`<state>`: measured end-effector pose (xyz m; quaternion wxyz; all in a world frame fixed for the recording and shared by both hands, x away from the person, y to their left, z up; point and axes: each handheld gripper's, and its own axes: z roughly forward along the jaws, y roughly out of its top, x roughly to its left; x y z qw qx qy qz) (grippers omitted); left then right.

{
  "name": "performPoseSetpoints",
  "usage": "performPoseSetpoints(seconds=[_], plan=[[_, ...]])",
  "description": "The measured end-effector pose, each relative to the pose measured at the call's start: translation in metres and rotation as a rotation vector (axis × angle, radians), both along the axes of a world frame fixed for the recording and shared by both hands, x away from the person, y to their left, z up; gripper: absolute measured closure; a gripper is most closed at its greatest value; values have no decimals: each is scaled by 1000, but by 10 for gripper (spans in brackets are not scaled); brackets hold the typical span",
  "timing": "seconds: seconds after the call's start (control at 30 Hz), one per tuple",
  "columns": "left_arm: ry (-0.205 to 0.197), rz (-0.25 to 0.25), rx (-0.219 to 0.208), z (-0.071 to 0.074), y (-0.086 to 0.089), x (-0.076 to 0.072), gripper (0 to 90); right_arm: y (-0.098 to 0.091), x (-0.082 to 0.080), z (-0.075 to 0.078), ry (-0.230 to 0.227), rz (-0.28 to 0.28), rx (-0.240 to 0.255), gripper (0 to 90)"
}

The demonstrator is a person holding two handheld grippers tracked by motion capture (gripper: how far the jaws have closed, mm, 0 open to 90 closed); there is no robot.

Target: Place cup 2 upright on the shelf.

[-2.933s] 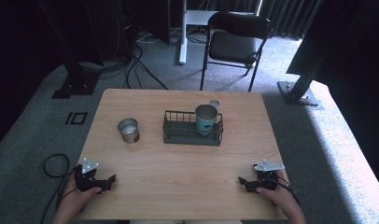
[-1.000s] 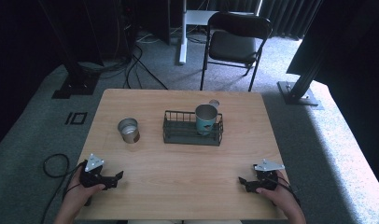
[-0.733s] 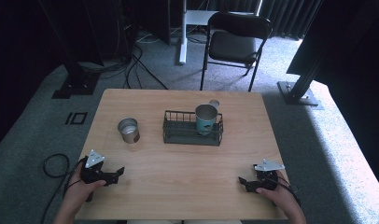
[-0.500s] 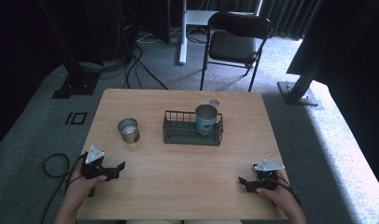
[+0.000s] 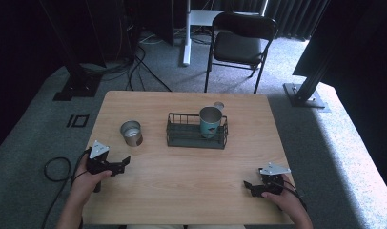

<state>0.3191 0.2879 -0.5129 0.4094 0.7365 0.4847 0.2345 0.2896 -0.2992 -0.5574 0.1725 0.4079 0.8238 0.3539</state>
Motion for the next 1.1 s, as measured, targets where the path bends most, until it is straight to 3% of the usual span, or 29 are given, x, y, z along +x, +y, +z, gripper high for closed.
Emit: performPoseSetpoints(seconds=[0.37,1.1], plan=[[-40,21,-18,8,-6,23,3,0,0,0,-2,1,0,118],[-40,66,-37,6,-9,65,3,0,0,0,-2,1,0,118]])
